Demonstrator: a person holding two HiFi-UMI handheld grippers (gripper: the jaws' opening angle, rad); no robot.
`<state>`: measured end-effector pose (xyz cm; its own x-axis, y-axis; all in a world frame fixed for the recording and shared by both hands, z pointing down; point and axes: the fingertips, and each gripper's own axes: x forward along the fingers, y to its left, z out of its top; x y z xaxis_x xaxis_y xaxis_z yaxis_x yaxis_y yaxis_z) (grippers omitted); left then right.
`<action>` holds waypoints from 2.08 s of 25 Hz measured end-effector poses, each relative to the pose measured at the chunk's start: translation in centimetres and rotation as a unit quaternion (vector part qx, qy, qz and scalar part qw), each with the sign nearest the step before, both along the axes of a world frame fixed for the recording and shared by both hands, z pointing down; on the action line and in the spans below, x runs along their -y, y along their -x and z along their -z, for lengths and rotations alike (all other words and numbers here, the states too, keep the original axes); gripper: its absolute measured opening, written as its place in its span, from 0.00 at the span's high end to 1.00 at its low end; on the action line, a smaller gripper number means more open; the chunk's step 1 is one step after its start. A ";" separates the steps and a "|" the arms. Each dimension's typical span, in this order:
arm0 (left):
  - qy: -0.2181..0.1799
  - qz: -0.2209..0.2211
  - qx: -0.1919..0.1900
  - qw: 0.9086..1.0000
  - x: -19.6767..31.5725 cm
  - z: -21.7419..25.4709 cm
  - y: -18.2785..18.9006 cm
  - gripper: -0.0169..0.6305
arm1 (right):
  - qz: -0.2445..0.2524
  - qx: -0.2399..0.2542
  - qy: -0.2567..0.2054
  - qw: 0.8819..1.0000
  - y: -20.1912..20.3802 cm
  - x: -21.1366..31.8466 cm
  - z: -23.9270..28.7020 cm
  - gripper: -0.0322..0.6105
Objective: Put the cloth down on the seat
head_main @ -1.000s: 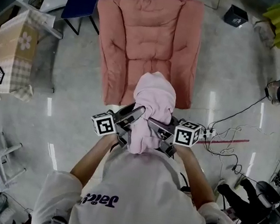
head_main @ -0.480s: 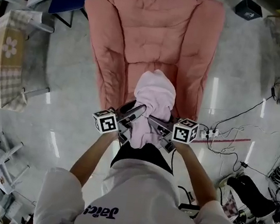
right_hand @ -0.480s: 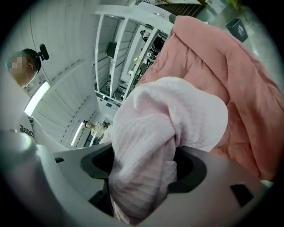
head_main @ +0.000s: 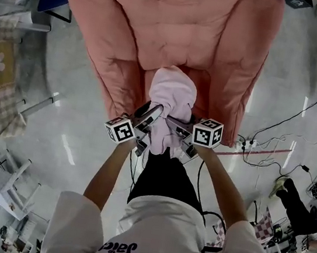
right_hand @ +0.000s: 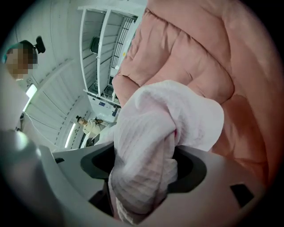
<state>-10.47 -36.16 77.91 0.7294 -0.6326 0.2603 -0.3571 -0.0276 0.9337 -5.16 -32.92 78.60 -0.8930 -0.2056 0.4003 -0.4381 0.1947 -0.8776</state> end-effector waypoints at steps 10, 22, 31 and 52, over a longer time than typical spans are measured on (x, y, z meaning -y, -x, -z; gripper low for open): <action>0.056 0.027 0.093 0.994 3.2 -12.7 0.8 0.56 | -0.002 -0.070 -0.003 0.998 -0.2 3.7 -13.1 0.45; 0.132 -0.017 0.209 0.969 0.6 -21.2 0.5 0.55 | 0.033 -0.172 0.044 0.984 -1.6 1.4 -22.0 0.45; 0.106 -0.022 0.228 0.968 0.0 -17.4 1.9 0.48 | -0.005 -0.204 0.028 0.979 -4.3 0.6 -18.7 0.45; -0.105 0.037 0.296 0.949 -9.5 11.5 -1.9 0.53 | -0.077 -0.181 -0.261 0.945 -7.4 -5.1 10.8 0.45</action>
<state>-8.55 -26.68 66.43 0.4462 -0.7598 0.4730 -0.8258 -0.1459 0.5448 2.24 -27.86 67.79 -0.6598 -0.5761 0.4825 -0.7503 0.4686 -0.4663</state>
